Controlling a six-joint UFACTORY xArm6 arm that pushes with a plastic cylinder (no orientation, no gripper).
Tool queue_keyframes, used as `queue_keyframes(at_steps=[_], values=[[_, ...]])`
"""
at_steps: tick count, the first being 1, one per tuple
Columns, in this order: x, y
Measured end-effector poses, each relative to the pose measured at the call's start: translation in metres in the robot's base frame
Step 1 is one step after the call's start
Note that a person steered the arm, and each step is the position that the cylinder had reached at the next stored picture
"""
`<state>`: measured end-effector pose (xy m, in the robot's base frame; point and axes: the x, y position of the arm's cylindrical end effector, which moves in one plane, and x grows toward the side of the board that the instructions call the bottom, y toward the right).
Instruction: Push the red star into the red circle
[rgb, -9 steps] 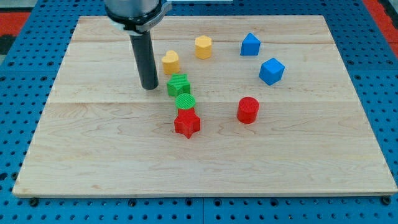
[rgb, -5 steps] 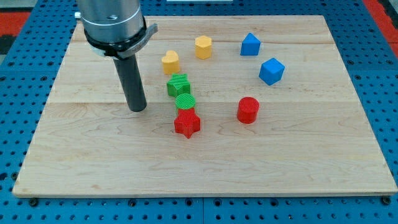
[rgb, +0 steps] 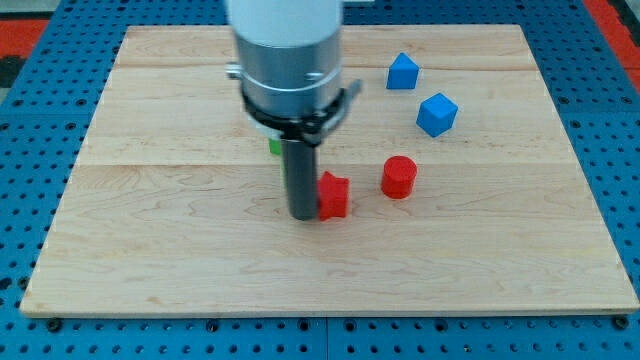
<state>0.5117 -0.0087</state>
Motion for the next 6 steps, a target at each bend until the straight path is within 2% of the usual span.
queue_keyframes(at_steps=[4,6], values=[[-0.001,0.082],[-0.022,0.08]])
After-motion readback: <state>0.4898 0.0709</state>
